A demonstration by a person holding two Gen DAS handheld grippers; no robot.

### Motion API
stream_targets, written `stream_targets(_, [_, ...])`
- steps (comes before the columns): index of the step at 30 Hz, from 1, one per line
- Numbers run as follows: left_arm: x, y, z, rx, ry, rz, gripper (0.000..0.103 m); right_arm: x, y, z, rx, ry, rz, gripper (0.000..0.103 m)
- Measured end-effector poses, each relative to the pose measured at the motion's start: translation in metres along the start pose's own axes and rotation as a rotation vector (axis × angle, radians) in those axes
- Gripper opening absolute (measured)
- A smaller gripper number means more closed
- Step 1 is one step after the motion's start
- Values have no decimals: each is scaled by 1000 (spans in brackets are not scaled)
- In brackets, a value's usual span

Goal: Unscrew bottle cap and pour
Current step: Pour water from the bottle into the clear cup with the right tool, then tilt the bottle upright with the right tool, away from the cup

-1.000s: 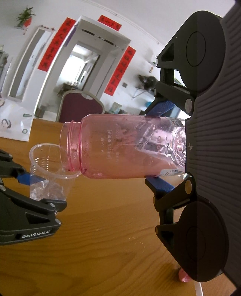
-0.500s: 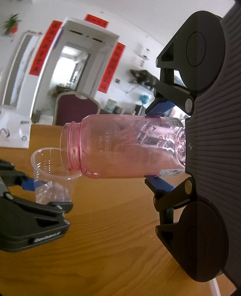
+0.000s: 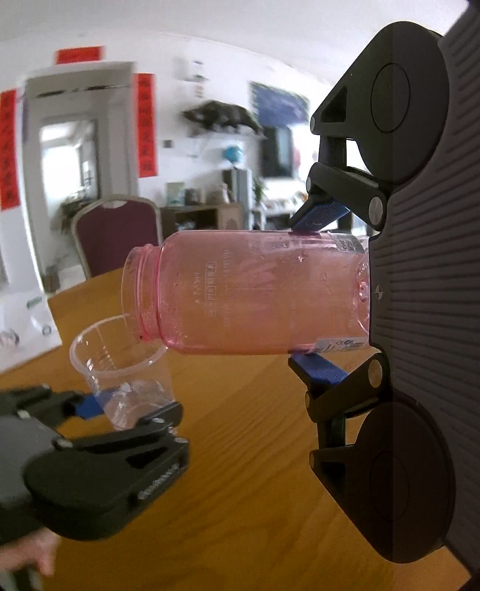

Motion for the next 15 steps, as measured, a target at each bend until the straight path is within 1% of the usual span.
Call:
stream_targets(2, [0, 1, 1, 0, -3, -1, 44, -2, -1, 3, 23, -64, -13, 73])
stream_targets(9, [-2, 3, 1, -2, -17, -4, 45, -28, -5, 6, 187, -463, -40, 73])
stream_targets(15, [-2, 5, 1, -8, -23, -10, 45, -51, 0, -4, 224, -663, -31, 73])
Point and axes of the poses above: each gripper's, at about its wrist camera, not at the fingertips, and y roughly against the way its jaws point, z to its right, x to its top, the point moved 6 cm from there along -y, roughly the way its jaws point, and after that the axes turned 6 degrees about -x, right-handed, at the moved point
